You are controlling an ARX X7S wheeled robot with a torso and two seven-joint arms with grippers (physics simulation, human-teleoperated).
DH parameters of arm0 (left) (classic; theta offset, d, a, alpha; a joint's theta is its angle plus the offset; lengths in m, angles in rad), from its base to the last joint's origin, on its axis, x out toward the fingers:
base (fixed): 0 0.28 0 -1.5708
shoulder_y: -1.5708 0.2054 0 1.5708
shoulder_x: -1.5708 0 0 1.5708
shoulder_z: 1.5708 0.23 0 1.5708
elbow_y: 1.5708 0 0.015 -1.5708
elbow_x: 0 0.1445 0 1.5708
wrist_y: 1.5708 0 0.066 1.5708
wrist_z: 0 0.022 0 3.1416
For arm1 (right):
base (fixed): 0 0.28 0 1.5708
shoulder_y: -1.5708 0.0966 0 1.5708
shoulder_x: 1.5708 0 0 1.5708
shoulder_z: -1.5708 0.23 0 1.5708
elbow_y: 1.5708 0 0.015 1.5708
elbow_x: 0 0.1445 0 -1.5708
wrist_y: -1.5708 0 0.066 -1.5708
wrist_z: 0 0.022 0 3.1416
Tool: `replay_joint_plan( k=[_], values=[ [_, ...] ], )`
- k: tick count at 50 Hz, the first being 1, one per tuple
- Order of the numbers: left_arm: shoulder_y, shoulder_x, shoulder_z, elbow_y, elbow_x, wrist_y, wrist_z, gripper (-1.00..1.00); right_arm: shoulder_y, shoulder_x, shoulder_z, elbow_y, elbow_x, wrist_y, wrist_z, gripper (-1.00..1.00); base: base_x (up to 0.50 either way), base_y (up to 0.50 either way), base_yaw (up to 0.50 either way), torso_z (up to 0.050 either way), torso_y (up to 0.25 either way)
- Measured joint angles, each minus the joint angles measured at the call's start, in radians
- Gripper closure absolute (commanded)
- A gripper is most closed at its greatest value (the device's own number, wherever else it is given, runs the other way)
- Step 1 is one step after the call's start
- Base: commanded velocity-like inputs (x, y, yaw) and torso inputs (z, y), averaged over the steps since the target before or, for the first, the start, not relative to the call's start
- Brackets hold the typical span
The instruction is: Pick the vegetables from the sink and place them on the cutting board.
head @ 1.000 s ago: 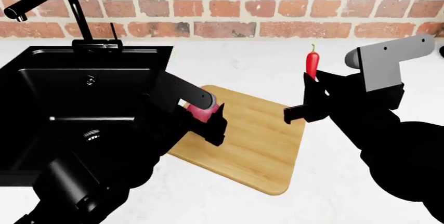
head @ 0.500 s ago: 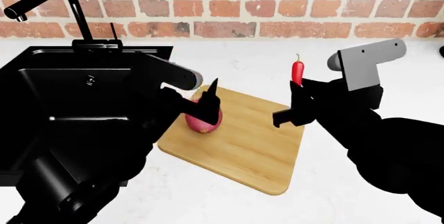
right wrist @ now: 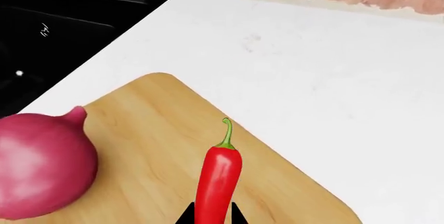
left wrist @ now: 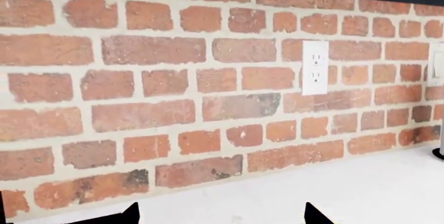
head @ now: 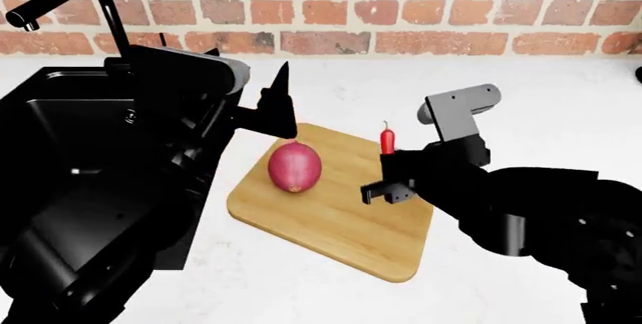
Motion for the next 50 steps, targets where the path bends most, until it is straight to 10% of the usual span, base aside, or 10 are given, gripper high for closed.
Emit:
replay_joint_plan(
  k=[26, 27, 50],
  values=[
    [0.011, -0.004, 0.004, -0.002, 0.004, 0.02, 0.001, -1.0, -0.004, -0.036, -0.05, 0.112, -0.016, 0.004, -0.048, 1.0, 0.0, 0.0, 0.0, 0.0, 0.0],
    [0.011, -0.004, 0.004, -0.002, 0.004, 0.02, 0.002, -1.0, -0.005, -0.036, -0.05, 0.114, -0.016, 0.004, -0.049, -1.0, 0.0, 0.0, 0.0, 0.0, 0.0],
    [0.014, -0.008, 0.01, -0.001, -0.004, 0.024, 0.005, -1.0, -0.007, -0.021, -0.037, 0.093, 0.024, 0.01, -0.021, -1.0, 0.0, 0.0, 0.0, 0.0, 0.0]
  ],
)
